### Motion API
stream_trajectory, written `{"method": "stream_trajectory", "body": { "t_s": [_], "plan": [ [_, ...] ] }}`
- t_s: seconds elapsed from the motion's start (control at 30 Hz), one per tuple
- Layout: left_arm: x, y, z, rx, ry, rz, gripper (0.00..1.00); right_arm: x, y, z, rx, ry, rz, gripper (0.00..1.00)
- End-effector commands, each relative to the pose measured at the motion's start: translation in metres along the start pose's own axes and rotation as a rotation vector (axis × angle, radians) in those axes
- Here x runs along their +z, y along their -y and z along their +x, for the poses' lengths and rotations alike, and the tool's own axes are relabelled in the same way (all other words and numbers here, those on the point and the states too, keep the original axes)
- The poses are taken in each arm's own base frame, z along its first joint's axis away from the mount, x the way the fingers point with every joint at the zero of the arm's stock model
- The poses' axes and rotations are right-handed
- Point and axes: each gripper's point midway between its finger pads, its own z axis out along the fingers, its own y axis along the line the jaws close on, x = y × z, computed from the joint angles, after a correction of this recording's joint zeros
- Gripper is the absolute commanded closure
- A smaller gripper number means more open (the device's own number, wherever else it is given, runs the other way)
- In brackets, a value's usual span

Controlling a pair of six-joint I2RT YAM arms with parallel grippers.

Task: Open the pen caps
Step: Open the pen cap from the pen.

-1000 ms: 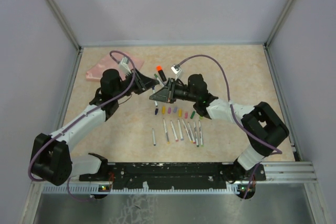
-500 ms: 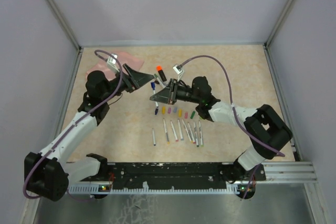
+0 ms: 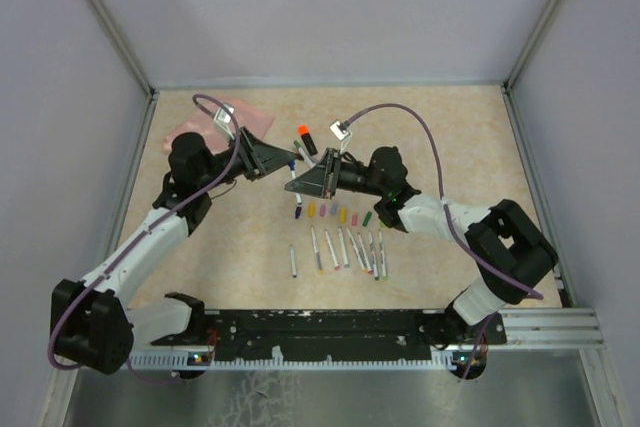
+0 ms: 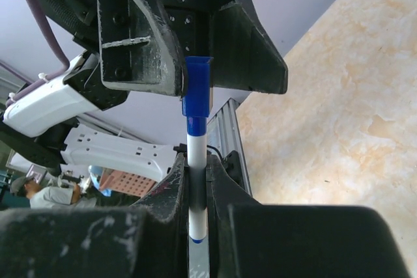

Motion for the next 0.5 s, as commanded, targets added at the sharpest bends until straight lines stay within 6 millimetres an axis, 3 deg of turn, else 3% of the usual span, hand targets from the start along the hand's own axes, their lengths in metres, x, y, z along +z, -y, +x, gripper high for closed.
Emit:
{"method": "stream_trajectory", "body": {
  "t_s": [0.0, 0.33, 0.47],
  "plan": [
    [0.002, 0.017, 0.0, 0.013, -0.024, 0.062, 0.48, -0.002, -0.022, -0.012, -0.061, 0.027, -0.077, 1.0],
    [0.007, 0.019, 0.007, 0.009, -0.042, 0.071, 0.58, -0.001, -0.02, -0.008, -0.048, 0.004, -0.084, 1.0],
    [0.008, 0.02, 0.01, 0.009, -0.048, 0.073, 0.73, -0.001, -0.02, -0.006, -0.044, -0.003, -0.086, 1.0]
  ]
}}
